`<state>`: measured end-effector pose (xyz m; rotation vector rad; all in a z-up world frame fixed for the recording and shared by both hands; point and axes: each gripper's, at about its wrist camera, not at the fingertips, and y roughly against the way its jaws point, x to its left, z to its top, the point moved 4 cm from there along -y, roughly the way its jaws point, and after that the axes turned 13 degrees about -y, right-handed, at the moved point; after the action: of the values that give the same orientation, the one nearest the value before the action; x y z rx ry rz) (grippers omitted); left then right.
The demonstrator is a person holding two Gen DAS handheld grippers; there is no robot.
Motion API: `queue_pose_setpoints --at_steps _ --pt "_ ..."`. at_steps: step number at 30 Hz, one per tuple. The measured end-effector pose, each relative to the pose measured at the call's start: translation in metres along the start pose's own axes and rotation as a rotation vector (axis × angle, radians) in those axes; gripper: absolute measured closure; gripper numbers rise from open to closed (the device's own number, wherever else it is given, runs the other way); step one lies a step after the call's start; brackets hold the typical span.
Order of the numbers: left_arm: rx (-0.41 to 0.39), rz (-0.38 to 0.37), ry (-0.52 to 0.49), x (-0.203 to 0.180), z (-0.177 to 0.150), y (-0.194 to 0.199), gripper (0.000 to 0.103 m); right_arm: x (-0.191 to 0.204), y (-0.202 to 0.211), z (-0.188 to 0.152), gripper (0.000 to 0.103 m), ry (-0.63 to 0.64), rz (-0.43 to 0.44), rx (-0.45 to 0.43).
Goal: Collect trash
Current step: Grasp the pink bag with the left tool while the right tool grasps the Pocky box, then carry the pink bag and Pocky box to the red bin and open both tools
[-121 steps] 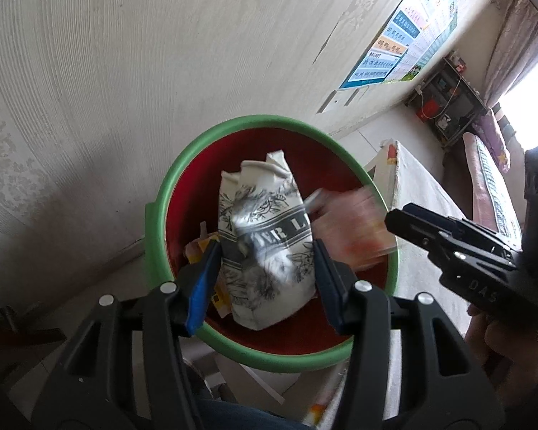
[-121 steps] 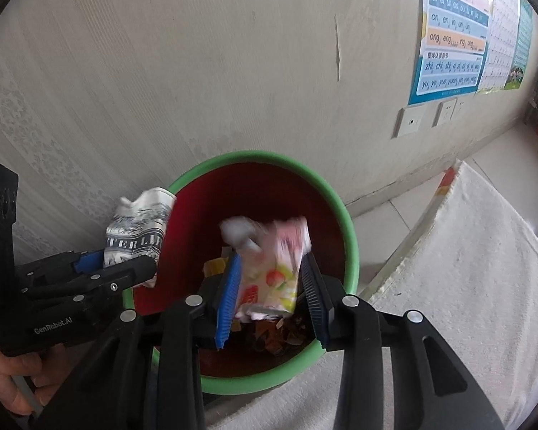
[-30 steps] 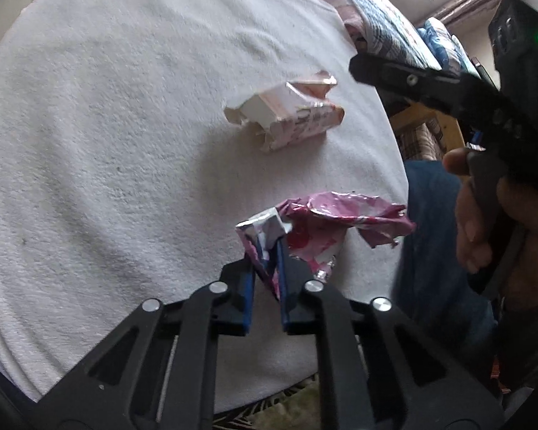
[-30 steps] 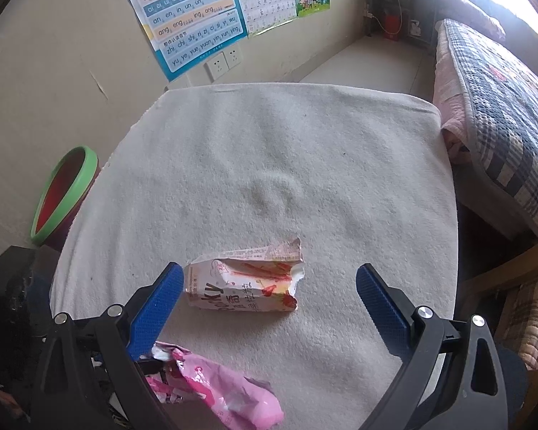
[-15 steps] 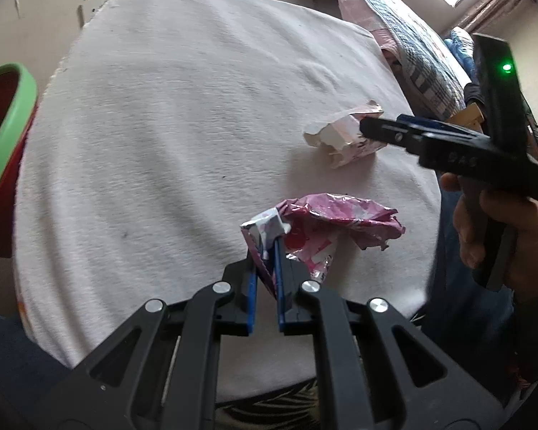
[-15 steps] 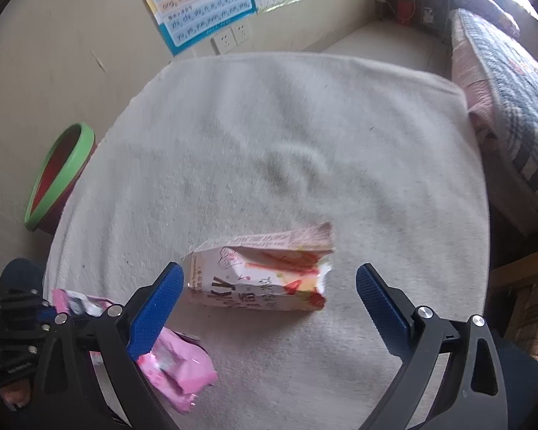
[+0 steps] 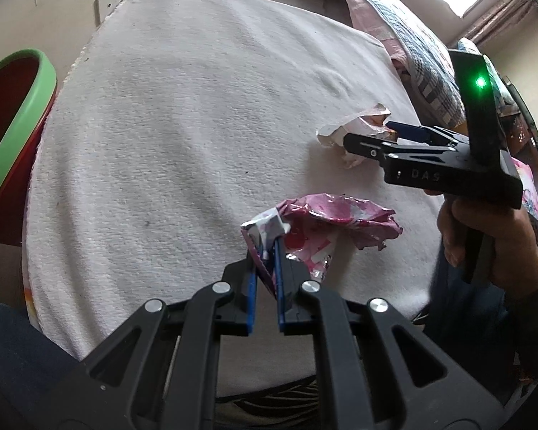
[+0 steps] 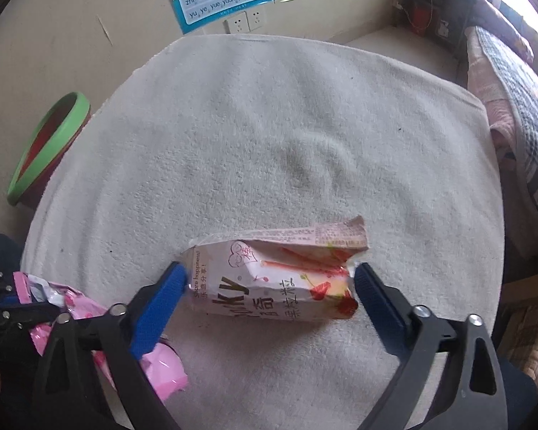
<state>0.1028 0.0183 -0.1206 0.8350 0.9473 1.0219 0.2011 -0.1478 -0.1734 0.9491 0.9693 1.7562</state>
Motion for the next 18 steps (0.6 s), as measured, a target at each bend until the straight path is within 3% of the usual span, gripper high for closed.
queue_pose_setpoints --at_steps 8,18 --pt "-0.031 0.013 0.017 0.007 -0.003 0.012 0.095 -0.006 0.01 -0.002 0.018 -0.046 0.029 0.003" --pt "-0.103 0.069 0.078 0.037 -0.009 0.046 0.095 0.005 0.051 0.017 0.018 -0.046 0.049 -0.087"
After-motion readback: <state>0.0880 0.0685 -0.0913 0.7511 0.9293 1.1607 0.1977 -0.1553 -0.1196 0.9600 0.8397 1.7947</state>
